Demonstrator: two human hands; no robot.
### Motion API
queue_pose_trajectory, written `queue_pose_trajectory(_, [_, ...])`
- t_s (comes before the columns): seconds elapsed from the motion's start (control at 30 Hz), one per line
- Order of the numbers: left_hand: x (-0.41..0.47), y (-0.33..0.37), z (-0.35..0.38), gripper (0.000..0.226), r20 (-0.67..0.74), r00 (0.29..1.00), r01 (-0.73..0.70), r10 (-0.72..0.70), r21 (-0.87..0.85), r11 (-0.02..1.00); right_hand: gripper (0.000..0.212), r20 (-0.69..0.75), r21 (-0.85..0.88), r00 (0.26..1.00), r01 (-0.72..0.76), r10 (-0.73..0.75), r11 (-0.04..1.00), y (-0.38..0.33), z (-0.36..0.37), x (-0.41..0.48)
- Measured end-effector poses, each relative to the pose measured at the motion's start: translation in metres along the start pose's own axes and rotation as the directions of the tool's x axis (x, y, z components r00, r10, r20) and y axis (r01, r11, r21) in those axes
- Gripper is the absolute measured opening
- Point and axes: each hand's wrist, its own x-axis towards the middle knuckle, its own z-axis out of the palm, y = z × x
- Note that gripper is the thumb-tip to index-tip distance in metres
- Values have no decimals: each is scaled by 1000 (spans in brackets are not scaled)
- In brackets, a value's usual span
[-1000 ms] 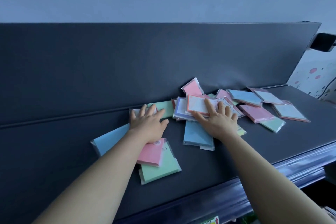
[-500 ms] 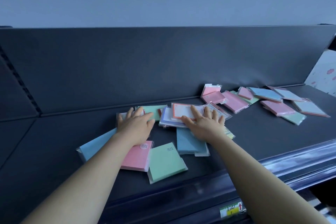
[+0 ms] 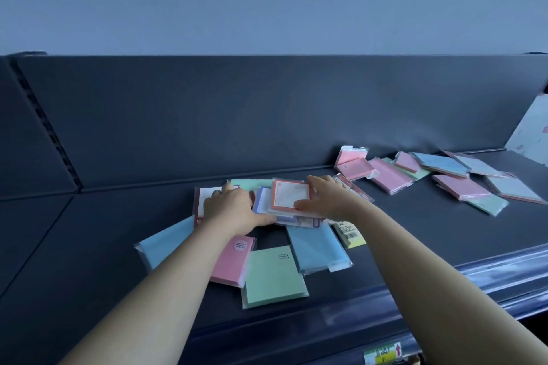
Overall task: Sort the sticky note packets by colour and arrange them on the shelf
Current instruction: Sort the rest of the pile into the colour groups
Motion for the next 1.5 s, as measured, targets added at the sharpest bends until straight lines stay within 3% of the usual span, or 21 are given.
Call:
queue_pose_trajectory(0.13, [-1, 0, 1, 54, 1, 999, 53, -54, -105, 993, 76, -107, 109, 993, -36, 48, 993, 5, -3, -1])
queue_pose_trajectory(0.27, [0, 0, 1, 44, 19, 990, 137, -141, -371, 918, 76, -197, 243, 975, -55, 105, 968, 15, -6, -1])
queue_pose_trajectory(0.4, [-4, 7, 1, 29, -56, 982, 115, -178, -565, 817, 56, -221, 340, 971, -14, 95, 940, 19, -6, -4])
queue_pose_trajectory(0.5, [-9, 4, -2, 20, -130, 964, 71, -233, -717, 694, 39, -257, 481, 963, 56, 80, 875, 16, -8, -4])
queue_pose_trajectory(0.63, [-23, -14, -12, 19, -142, 928, 10, -345, -915, 404, 31, -340, 539, 940, 161, 39, 827, -5, -10, -3])
queue_pose_trajectory(0.7, [-35, -26, -21, 14, -156, 906, -25, -394, -948, 317, 23, -384, 561, 923, 215, 22, 799, -23, -8, -4])
queue_pose_trajectory(0.8, [-54, -51, -35, 16, -204, 870, -64, -450, -950, 306, 12, -407, 601, 913, 282, -17, 748, -55, -3, -8])
queue_pose_trajectory(1.03, [-106, -141, -60, 21, -233, 808, -68, -541, -950, 306, 11, -371, 598, 914, 372, -167, 710, -166, 20, -31])
queue_pose_trajectory(1.2, [-150, -231, -78, 8, -239, 764, -48, -599, -947, 317, 14, -345, 587, 912, 395, -223, 707, -260, 57, -47])
queue_pose_trajectory(1.5, [-212, -384, -112, 28, -259, 725, -5, -638, -929, 370, 15, -274, 659, 920, 391, -279, 642, -405, 123, -78])
